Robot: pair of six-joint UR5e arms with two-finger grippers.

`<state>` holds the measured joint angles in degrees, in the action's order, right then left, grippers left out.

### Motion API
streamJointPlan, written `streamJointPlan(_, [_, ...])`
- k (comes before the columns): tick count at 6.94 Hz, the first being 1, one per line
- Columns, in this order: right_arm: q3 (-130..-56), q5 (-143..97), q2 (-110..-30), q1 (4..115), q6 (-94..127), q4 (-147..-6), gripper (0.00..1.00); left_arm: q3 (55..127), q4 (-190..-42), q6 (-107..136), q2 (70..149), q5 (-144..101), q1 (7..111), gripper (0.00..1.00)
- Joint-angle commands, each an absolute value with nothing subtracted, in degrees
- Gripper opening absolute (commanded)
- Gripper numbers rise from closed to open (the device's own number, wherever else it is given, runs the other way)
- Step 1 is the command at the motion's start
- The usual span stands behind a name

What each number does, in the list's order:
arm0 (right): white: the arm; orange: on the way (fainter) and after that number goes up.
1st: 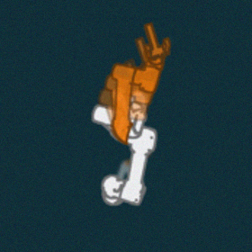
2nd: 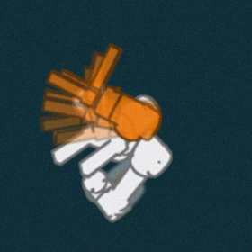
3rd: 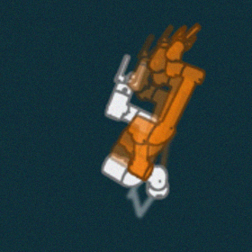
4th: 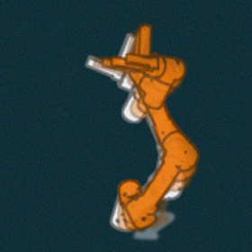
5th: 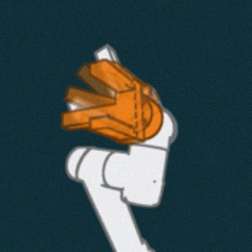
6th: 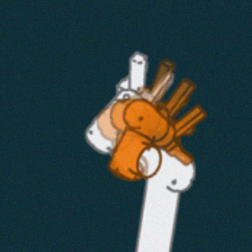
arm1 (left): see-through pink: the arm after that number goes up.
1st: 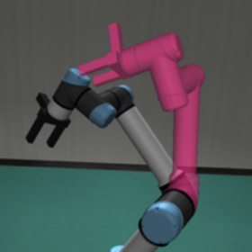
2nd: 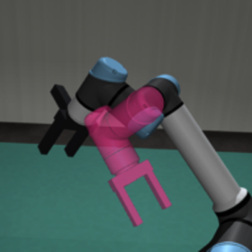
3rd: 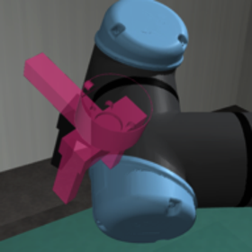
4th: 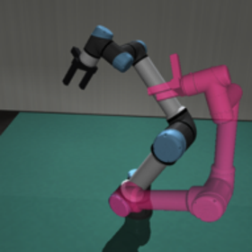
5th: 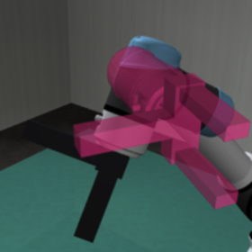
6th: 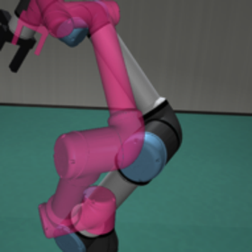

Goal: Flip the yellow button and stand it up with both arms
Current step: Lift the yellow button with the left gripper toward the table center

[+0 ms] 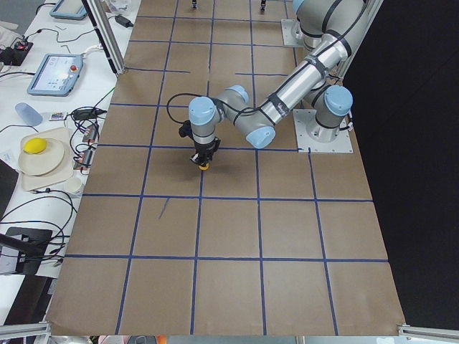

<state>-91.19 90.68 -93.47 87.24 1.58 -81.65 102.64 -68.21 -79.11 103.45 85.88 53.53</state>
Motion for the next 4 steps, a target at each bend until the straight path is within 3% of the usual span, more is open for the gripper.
streamJointPlan(1, [-91.23, 90.62, -93.25, 87.28, 1.50, -81.65, 1.00, 102.48, -87.54, -73.35, 97.22, 75.46, 56.59, 0.15])
streamJointPlan(3, [-90.36, 88.96, -93.43, 87.19, 3.32, -81.56, 1.00, 103.35, -105.56, -60.96, 95.98, 57.32, 58.17, 0.14])
streamJointPlan(4, [-90.26, 84.51, -93.08, 86.84, 15.61, -79.82, 1.00, 103.62, -113.47, -59.78, 94.67, 47.04, 62.01, 0.14])
